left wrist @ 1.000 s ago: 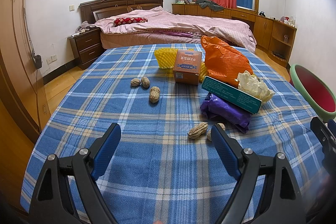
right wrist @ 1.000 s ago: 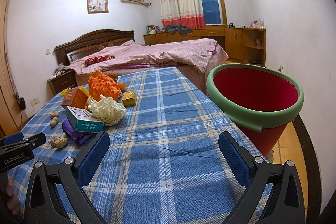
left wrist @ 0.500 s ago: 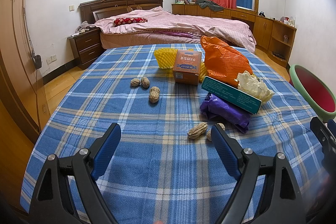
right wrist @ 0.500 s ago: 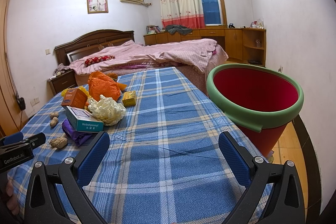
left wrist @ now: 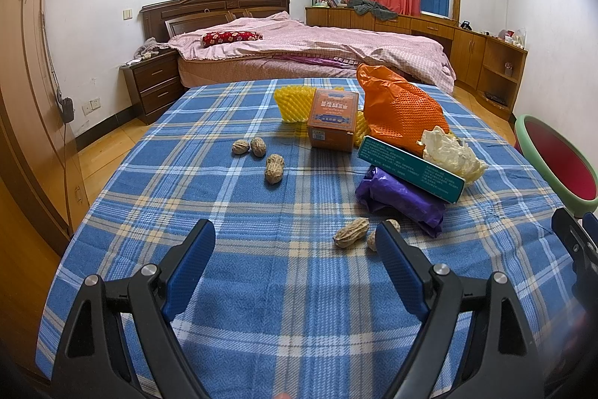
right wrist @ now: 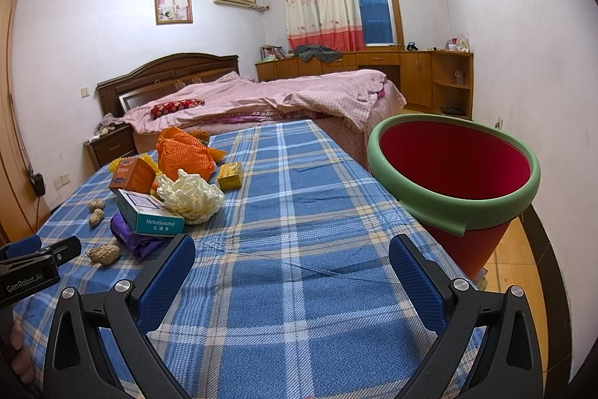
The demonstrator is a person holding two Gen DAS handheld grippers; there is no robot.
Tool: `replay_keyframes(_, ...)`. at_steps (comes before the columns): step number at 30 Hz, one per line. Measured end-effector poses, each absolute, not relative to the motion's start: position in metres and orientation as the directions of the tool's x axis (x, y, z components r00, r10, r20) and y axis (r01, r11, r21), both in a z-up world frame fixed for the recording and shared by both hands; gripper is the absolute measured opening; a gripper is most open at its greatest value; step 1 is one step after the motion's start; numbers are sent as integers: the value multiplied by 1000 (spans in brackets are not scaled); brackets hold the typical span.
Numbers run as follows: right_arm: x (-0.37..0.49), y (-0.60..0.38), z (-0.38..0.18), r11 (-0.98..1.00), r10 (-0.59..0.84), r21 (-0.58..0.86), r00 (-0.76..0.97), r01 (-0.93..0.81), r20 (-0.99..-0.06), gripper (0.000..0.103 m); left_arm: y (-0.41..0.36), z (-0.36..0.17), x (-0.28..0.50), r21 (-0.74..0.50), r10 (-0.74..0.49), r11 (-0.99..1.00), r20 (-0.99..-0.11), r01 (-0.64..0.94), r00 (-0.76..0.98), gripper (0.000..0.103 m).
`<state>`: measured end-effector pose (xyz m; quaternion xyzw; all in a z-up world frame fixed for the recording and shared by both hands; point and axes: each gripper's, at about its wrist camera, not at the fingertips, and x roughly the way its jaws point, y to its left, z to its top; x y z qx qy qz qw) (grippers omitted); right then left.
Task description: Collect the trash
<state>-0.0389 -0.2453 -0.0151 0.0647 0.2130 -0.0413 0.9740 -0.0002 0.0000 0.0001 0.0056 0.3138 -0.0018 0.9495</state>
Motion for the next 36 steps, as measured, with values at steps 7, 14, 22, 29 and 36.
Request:
replay_keyframes(7,-39,-245,-15,988,-53,108,906,108,-421,103,0,0,0,9,0,1000,-596,7,803,88)
replay_keyframes(14,-39,-245,-15,988,-53,108,906,108,-420,103,0,0,0,9,-1,1000,-595,7,803,88)
replay_keyframes(22,-38,-247,-14,988,-49,111,899,107,-435,103,0,0,2,-6,-13,1000,-607,12,795,88)
replay_keyframes(29,-28,-246,-11,988,-30,117,880,97,-474,103,7,13,8,-26,-48,999,-609,40,792,88)
replay_keyframes(36,-16,-251,14,988,13,143,874,65,-485,103,8,41,30,-66,-114,993,-610,93,785,88)
